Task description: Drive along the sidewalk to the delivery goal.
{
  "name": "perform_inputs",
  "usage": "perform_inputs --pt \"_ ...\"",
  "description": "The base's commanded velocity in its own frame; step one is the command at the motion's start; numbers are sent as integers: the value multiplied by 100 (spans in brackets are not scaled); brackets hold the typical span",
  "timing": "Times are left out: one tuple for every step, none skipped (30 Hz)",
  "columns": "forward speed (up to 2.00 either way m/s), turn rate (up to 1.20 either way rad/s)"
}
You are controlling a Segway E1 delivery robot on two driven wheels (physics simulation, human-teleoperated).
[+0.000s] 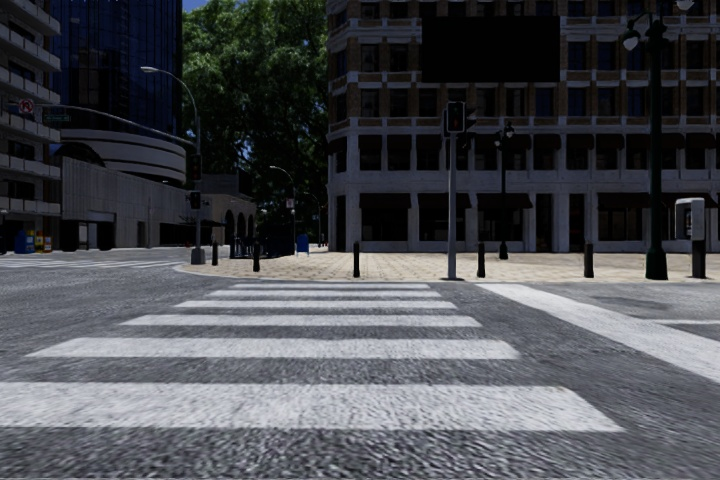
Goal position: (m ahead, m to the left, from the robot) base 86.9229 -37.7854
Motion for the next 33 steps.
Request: perform_inputs --pt "200 0" --pt "200 0" --pt "200 0" --pt "200 0" --pt "200 0" --pt "200 0" --pt "200 0" --pt "200 0" --pt "200 0" --pt "200 0" --pt "200 0" --pt "200 0" --pt "200 0" --pt "200 0" --pt "200 0" --pt "200 0" --pt "200 0" --pt "200 0" --pt "200 0" --pt "200 0" --pt "200 0" --pt "200 0" --pt "200 0" --pt "200 0" --pt "200 0" --pt "200 0" --pt "200 0" --pt "200 0" --pt "200 0" --pt "200 0" --pt "200 0" --pt "200 0" --pt "200 0"
